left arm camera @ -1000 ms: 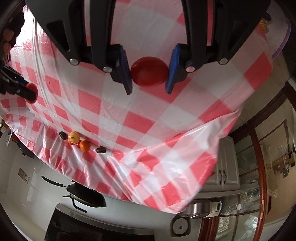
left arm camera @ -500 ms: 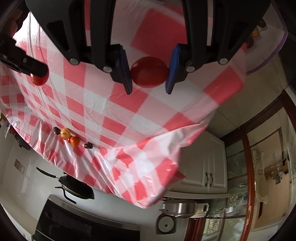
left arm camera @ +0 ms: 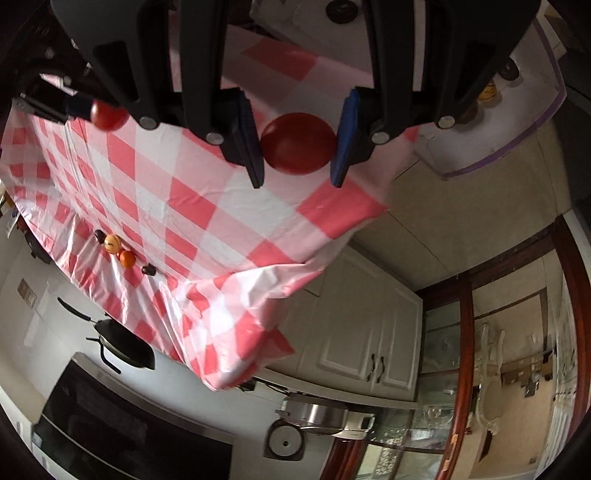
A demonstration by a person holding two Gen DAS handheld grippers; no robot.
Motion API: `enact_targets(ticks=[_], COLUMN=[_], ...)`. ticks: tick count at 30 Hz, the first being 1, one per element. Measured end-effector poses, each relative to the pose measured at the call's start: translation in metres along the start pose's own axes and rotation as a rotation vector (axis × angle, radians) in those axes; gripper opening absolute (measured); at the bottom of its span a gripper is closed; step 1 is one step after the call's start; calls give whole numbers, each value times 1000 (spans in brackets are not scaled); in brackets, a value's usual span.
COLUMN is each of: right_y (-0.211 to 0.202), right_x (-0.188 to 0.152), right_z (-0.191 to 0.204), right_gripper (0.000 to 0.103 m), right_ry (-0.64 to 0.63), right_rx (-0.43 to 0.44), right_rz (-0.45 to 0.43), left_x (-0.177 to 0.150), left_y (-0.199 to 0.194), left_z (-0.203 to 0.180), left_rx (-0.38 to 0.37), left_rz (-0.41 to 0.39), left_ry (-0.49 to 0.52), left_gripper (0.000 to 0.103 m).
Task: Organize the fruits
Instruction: 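Carry both red tomatoes with both tools to the white box, then open the left tool over the box while the right tool releases its tomato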
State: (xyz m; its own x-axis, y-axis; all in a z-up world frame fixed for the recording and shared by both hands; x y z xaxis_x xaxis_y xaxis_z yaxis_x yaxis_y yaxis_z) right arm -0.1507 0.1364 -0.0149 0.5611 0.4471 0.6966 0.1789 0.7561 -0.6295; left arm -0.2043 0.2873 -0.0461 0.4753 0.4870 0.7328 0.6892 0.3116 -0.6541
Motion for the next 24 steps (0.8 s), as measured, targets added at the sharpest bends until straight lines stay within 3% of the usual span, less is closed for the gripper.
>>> enact_targets(ticks=[3,12,16,24], right_y=[4,45,81,165], right_x=[-4,-32,-60,-136], right_z=[25,95,109,112], right_gripper=[39,39,39,39], right_ry=[-90,-274,-305,-291], right_rx=[16,140,167,192], right_rz=[9,118,240,599], left_x=[1,-11,-38,-115], left_y=[-9,-19,10,71], left_z=[24,109,129,150], left_rx=[3,128,164,283], left_rz=[-1,5,103,362], left_ry=[-40,-123,-127,-31], left_gripper=[38,38,38,38])
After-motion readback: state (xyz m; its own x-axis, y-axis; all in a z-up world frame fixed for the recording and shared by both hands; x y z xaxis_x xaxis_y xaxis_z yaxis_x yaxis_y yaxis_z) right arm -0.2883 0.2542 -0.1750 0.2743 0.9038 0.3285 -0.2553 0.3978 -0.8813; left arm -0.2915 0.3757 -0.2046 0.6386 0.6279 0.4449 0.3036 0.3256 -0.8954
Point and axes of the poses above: each gripper's, at about its wrist camera, not at the fingertips, and y roughly the way its jaws point, z to its left, x to its top, the point moved 10 cm from there along y, roughly the way its jaws point, and after that the axes turned 10 degrees about x, right-handed, at the moved point
